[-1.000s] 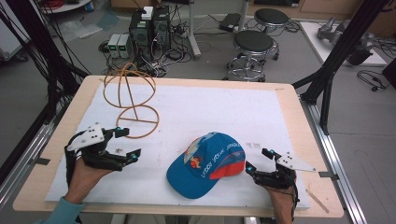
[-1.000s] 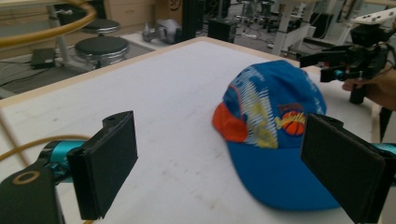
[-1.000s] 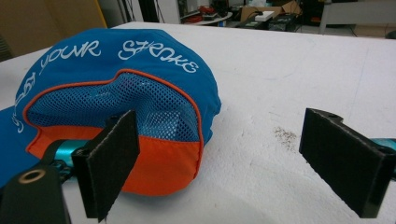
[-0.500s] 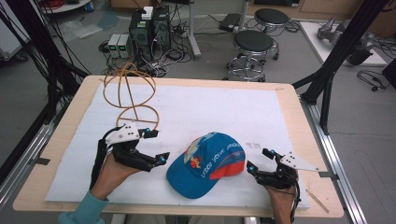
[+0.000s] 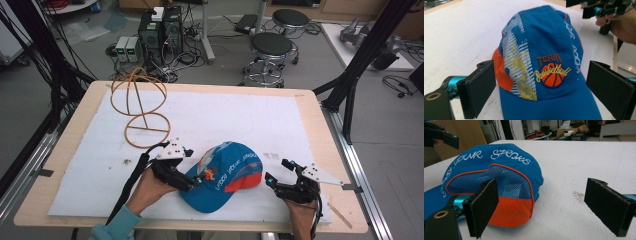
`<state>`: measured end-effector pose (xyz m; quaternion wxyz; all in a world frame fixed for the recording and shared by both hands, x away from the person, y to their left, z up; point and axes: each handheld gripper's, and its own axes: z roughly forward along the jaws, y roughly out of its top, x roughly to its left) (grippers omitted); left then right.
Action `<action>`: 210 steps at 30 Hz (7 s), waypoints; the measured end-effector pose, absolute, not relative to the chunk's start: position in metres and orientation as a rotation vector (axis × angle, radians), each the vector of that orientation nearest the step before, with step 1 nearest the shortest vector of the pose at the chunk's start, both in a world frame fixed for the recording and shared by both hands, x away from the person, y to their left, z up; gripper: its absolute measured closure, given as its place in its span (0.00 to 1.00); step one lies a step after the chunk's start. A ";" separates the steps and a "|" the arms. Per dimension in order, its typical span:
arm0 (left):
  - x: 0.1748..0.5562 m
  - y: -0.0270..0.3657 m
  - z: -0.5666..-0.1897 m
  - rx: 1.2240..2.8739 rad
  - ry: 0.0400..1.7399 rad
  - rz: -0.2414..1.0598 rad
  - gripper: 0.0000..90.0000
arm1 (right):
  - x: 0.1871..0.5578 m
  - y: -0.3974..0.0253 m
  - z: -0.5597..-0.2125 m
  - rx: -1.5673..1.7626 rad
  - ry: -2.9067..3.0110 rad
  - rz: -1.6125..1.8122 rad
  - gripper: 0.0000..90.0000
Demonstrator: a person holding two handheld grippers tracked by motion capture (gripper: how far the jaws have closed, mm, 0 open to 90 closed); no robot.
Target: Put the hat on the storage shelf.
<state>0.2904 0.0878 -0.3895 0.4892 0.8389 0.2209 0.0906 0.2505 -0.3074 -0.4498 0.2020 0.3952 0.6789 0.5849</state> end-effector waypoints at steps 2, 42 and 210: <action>0.291 0.085 -0.392 2.045 0.535 0.216 0.10 | 0.251 -0.308 -0.450 1.105 1.895 1.636 0.12; 0.292 0.050 -0.422 2.180 0.495 0.169 0.83 | 0.250 -0.309 -0.450 1.119 1.878 1.650 0.12; 0.371 0.290 -0.252 1.786 0.857 0.509 0.89 | 0.251 -0.305 -0.450 1.116 1.893 1.599 0.12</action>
